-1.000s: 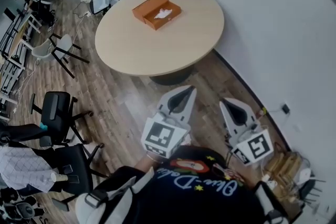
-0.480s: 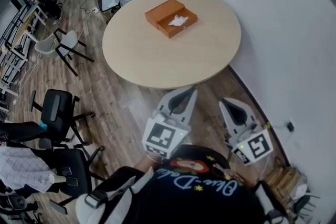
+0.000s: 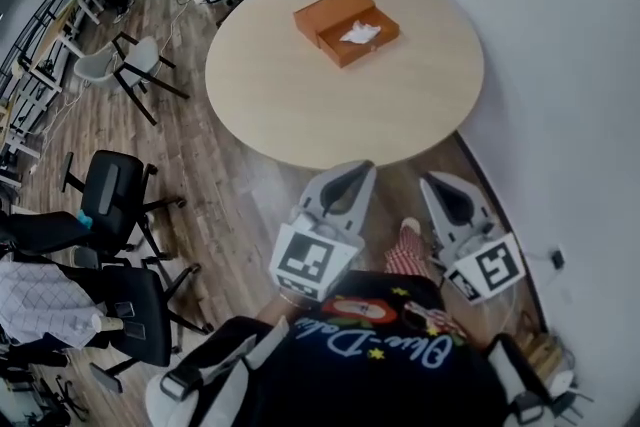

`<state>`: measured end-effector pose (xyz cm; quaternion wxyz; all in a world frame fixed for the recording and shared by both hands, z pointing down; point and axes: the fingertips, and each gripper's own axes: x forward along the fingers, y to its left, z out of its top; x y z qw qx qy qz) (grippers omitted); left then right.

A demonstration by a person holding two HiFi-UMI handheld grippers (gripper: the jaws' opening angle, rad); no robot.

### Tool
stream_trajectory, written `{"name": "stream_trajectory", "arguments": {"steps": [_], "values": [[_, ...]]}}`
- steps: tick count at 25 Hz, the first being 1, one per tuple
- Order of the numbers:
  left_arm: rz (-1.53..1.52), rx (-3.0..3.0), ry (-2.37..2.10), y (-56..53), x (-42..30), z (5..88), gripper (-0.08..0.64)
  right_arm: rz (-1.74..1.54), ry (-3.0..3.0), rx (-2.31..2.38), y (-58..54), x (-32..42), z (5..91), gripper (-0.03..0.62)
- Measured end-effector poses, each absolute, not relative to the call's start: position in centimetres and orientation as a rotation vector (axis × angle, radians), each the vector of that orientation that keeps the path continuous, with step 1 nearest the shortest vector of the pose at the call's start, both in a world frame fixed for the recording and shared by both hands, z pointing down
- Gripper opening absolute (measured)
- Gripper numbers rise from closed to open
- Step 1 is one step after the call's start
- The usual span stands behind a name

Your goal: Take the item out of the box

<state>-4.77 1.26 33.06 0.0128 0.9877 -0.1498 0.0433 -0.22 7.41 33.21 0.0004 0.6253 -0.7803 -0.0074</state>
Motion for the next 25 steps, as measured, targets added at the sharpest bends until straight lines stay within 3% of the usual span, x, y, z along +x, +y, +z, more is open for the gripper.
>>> {"name": "stream_trajectory", "arguments": {"steps": [25], "values": [[0.205,2.916,-1.057,-9.5,0.8,31.7,-0.015,-0.028,-2.818,1.497,-6.4,8.1,29.9,-0.002]]}}
